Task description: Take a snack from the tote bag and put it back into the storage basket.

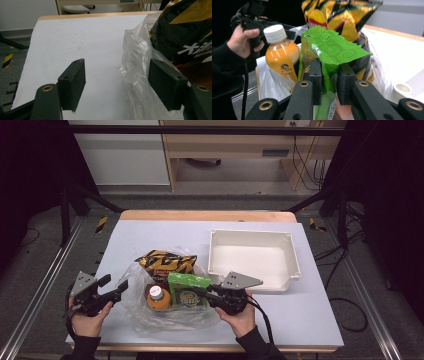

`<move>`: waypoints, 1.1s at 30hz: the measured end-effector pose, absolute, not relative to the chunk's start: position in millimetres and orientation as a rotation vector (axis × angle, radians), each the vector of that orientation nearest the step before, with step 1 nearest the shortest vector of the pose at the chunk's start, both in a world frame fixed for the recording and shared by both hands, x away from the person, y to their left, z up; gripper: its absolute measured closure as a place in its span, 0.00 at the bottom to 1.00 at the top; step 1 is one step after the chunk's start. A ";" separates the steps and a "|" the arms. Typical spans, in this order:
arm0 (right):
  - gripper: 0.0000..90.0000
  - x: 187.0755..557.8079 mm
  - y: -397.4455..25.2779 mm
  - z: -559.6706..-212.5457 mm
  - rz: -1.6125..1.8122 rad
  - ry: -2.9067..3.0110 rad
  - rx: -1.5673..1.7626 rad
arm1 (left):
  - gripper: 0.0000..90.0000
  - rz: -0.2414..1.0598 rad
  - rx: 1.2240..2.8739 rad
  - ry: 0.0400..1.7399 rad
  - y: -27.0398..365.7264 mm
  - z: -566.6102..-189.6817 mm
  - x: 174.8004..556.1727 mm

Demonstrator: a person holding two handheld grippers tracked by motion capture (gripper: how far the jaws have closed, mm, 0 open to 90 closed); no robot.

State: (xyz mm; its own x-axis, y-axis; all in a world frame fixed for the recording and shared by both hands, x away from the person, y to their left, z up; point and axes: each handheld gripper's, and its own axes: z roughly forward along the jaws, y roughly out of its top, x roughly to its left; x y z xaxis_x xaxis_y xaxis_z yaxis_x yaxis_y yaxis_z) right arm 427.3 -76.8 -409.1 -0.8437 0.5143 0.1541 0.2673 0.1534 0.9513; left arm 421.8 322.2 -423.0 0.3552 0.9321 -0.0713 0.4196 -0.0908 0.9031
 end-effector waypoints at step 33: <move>0.85 430.4 -84.2 -333.3 1.848 1.988 0.601 | 0.31 0.682 1.674 1.185 321.6 -417.9 418.9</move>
State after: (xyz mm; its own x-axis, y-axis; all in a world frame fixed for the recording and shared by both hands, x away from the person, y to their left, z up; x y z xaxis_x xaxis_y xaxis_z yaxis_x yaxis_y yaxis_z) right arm 430.4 -84.2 -333.3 -0.8448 0.5346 0.0248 0.0636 0.0543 0.9965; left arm 418.9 321.6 -417.9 0.3770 0.9232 -0.0749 0.3989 -0.0888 0.9127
